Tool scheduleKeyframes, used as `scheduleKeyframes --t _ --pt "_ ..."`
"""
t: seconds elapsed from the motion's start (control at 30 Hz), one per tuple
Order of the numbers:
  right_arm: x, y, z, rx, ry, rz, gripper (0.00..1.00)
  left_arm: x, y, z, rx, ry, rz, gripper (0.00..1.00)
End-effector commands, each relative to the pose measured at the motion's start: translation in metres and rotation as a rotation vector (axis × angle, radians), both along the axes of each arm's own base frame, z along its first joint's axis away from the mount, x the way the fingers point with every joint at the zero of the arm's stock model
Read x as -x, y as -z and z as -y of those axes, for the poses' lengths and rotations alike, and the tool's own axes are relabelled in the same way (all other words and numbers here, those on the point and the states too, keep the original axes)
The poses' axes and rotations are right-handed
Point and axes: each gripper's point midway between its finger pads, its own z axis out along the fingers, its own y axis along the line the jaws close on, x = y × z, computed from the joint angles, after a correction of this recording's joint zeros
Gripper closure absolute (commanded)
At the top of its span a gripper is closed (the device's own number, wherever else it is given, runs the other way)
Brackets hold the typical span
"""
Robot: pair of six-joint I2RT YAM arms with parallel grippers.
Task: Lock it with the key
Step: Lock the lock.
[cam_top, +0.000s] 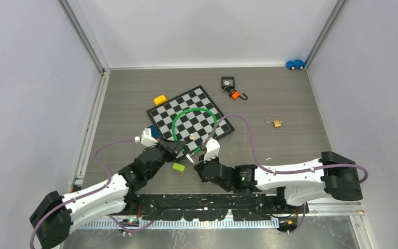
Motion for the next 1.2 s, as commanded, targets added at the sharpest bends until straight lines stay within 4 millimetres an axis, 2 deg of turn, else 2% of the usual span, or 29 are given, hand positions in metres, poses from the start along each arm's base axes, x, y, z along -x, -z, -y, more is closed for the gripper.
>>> scheduleKeyframes --t 0.0,0.33,0.63,0.87,1.17 --pt "-0.029 -0.012 0.021 0.165 0.125 0.163 1.00 0.001 -0.020 0.010 0.015 0.041 0.038 1.00" --pt "-0.028 -0.013 0.022 0.323 0.157 0.261 1.00 0.002 -0.017 0.010 0.010 0.044 0.026 1.00" --pt "-0.028 -0.014 0.027 0.362 0.191 0.297 1.00 0.003 -0.017 0.009 0.010 0.045 0.022 1.00" --pt "-0.021 -0.017 0.025 0.244 0.172 0.259 1.00 0.003 -0.015 0.008 0.014 0.043 0.016 1.00" --pt "-0.012 -0.005 0.021 0.096 0.133 0.201 0.98 0.005 -0.002 0.013 0.010 0.059 -0.012 1.00"
